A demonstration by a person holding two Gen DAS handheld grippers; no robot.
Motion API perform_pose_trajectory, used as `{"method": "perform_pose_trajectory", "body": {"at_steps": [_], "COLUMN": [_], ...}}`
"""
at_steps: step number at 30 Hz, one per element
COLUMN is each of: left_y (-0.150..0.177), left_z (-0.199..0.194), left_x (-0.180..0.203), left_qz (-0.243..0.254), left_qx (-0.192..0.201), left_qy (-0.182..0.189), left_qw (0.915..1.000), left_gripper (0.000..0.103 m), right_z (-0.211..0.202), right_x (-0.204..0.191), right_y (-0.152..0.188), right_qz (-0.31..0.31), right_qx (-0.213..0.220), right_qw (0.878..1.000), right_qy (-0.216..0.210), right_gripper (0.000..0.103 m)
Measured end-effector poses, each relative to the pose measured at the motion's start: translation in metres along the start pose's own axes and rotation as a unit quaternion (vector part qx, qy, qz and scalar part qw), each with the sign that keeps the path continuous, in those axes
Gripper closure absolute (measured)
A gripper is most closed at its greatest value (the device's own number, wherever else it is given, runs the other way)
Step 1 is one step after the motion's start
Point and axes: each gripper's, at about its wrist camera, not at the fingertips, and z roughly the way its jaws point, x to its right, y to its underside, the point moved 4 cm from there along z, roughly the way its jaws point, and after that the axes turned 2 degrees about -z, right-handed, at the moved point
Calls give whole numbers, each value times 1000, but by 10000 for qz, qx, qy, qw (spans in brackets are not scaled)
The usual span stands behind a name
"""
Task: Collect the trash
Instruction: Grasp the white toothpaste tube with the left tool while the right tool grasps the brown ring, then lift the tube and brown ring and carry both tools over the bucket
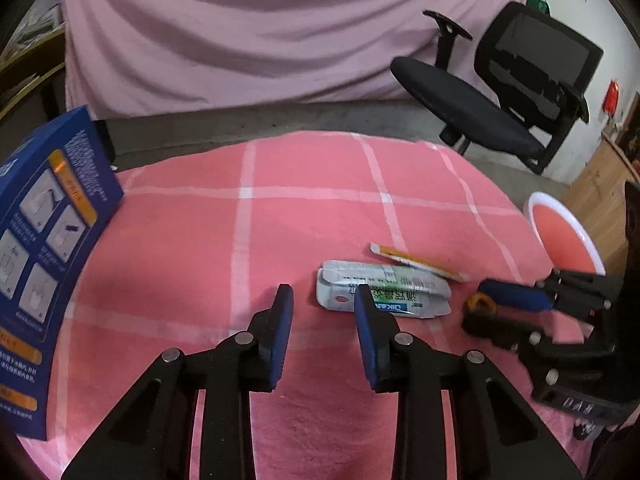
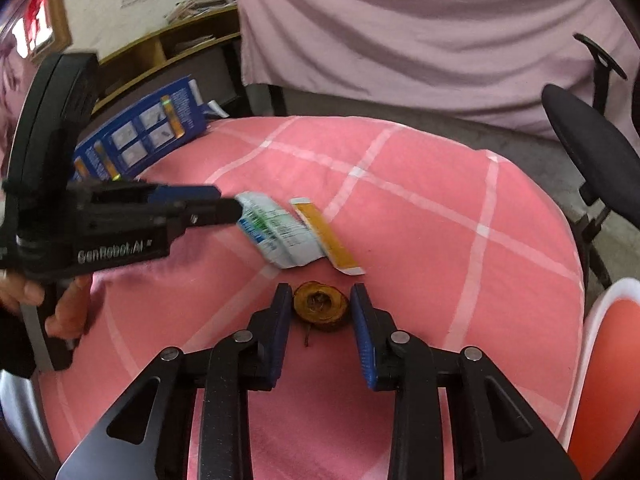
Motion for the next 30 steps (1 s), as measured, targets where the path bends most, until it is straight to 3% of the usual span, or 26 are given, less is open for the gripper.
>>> {"method": "perform_pose_trajectory", "body": {"at_steps": [2, 4, 6, 8, 18, 24, 30], "left_y": [-1, 0, 3, 4, 12, 17, 24], "left_z": [1, 3, 5, 5, 4, -20, -41], "left_x": [3, 6, 12, 15, 28, 37, 50], "left_qz": [123, 236, 353, 465, 480, 529, 762], "left_qx": [-31, -53, -43, -33, 117, 628, 1140], "left_qy": [-76, -117, -225, -282, -265, -389, -617], "left_qw": [9999, 9996, 9991, 9985, 9984, 9959, 9886], "left_gripper": [78, 91, 93, 101, 103, 103, 103], "right_z": [0, 0, 0, 0, -9, -22, -43], "right_x": [5, 6, 5, 6, 21, 18, 0], "right_y": [-1, -2, -2, -2, -3, -5, -7], "right_qz": [118, 159, 148, 153, 479, 411, -37], "right_qx": [15, 19, 15, 13, 243, 574, 1119], "right_qw": [9999, 9999, 9999, 9999, 9986, 9975, 9931], "right_qy": [-10, -27, -13, -13, 15, 105, 353], "right_gripper": [75, 75, 75, 75, 76, 76, 76]}}
